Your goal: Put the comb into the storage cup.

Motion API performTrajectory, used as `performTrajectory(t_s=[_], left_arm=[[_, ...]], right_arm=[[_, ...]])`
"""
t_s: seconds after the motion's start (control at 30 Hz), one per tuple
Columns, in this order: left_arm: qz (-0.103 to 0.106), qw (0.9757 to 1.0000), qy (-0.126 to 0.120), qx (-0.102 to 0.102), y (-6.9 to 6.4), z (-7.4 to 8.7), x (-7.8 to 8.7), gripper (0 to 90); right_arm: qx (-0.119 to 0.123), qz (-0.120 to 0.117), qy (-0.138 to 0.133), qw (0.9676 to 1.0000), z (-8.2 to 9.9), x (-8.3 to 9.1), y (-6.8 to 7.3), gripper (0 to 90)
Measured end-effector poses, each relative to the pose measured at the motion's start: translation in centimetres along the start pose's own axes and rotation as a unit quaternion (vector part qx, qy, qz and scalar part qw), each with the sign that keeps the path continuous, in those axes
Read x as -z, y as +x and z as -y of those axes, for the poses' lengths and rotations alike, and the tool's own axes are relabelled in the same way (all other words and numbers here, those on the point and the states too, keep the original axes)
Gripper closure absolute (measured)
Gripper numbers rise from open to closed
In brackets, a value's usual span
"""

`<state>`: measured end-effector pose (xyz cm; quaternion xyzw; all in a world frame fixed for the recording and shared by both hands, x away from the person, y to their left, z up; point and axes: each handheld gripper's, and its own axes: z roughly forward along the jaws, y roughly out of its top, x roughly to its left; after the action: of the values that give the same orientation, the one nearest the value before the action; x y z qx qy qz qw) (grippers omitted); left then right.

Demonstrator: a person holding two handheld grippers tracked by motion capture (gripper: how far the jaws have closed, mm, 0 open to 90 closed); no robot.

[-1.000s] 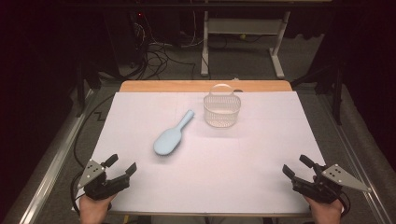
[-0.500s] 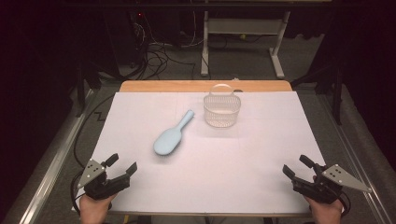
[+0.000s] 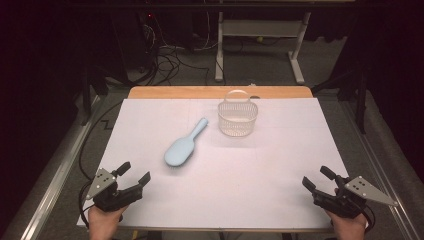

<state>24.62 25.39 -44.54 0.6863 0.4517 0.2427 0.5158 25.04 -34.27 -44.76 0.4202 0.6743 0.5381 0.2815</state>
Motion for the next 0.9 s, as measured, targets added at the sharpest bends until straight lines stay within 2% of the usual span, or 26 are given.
performTrajectory(t_s=[0.33, 0.9], left_arm=[[0.015, 0.9999, 0.003, -0.007, -0.5, -0.8, -0.8, 20.0], [0.045, 0.9988, 0.013, -0.016, -1.6, -2.3, -3.3, 20.2]], right_arm=[[-0.002, 0.000, -0.001, 1.0000, 0.0, 0.0, 0.0, 24.0], [-0.004, -0.001, -0.002, 1.0000, 0.0, 0.0, -0.1, 24.0]])
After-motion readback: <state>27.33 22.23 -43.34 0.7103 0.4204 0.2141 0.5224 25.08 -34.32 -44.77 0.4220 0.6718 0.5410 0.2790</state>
